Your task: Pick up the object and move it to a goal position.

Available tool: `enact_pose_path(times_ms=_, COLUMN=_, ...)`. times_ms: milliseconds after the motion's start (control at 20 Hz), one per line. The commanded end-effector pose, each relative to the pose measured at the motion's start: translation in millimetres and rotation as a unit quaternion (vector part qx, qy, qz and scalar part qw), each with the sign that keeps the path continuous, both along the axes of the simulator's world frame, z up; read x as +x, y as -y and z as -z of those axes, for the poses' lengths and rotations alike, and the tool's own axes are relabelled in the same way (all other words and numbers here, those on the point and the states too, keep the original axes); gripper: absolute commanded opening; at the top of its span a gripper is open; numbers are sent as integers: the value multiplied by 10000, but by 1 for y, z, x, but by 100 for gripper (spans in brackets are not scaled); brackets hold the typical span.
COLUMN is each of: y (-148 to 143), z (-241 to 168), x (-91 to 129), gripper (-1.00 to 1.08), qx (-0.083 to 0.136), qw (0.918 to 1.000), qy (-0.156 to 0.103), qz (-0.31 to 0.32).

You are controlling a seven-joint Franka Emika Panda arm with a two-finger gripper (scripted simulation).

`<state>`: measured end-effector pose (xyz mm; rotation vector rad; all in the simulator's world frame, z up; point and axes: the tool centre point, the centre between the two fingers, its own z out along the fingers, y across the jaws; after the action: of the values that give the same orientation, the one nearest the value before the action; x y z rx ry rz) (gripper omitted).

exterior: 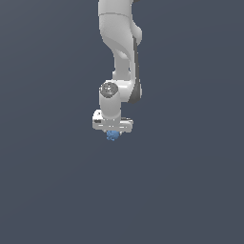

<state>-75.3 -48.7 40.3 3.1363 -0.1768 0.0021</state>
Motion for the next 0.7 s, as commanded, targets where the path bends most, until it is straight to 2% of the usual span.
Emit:
enact_pose_path(times_ms=0, y=0, z=0, x=0, gripper=-100, qx=0, qw=10000, qy=0, qz=0)
enact_pose_path(times_ms=300, y=-12, z=-9, x=0, gripper=-100, qx=0, qw=10000, qy=0, qz=0)
enact_pose_path(times_ms=650, y=-56, z=-43, x=2, gripper=-100, qx=-2, qw=10000, qy=-2, qz=0)
